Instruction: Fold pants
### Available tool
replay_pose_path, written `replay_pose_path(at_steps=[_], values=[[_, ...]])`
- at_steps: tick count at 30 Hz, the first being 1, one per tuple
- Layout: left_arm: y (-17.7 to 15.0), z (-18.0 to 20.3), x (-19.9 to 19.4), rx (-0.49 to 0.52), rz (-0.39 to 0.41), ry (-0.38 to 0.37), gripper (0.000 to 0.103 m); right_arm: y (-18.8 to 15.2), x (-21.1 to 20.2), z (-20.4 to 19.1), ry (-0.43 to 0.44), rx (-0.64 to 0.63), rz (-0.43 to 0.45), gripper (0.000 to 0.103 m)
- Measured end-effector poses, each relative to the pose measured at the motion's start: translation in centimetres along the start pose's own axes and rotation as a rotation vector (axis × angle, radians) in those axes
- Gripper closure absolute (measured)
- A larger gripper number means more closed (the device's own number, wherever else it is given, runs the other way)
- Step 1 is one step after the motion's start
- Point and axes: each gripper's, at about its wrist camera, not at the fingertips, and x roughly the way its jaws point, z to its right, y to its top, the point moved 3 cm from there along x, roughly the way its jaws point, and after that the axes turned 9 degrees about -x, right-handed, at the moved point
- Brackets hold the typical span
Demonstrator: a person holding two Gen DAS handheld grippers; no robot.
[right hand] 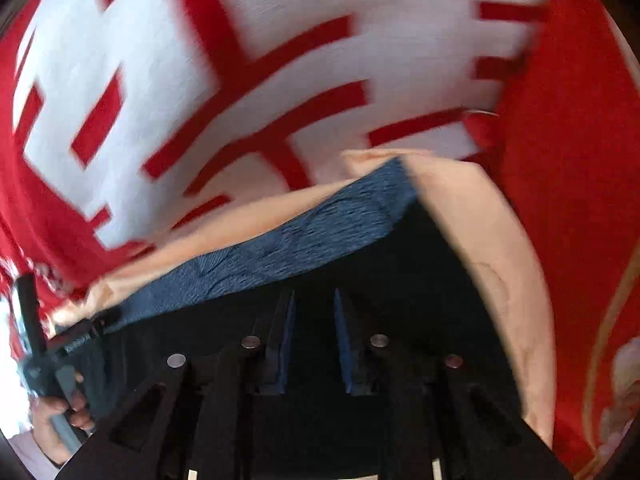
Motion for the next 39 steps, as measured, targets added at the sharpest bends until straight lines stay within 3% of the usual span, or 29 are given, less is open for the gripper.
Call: replay_pose_path(at_steps=[2,5,9,15,29,35,39], values=[[0.1,0.3,-0.7,0.024,-0.001,0.021,0.007,-0.1,-1.0,0.4,-0.025,0.027,0.007,0.073],[0.6,0.6,-2.6,0.054,-0.008,0.012,0.007,-0.8,-3.0,0.1,0.032,0.075,0.019,0.056],[-0.3,0.9,-4.3,0.079,-0.029,-0.024,0.007,-3.0,-5.5,-0.9,0.100,0.106,0.018,0.054],[-2.1,2.3,-5.2,0.124,-0.046,-0.039,0.007,-6.2,-5.7,-0.7,0.167,0.198,-0.034,0.054],[-5.1,6.4,-7.9,0.162,-0.046,-0.060,0.007,-8.6,-4.1,0.5,0.178,0.276,-0.062,0.054],[-5.6,6.5,-8.1,0.170,-0.050,-0.063,0.007,-8.7,-4.3,0.9,0.183,0.291,-0.059,0.053],[-6.7,8.3,-9.9,0.172,-0.050,-0.106,0.007,-9.2,-4.3,1.1,0.193,0.306,-0.055,0.053]])
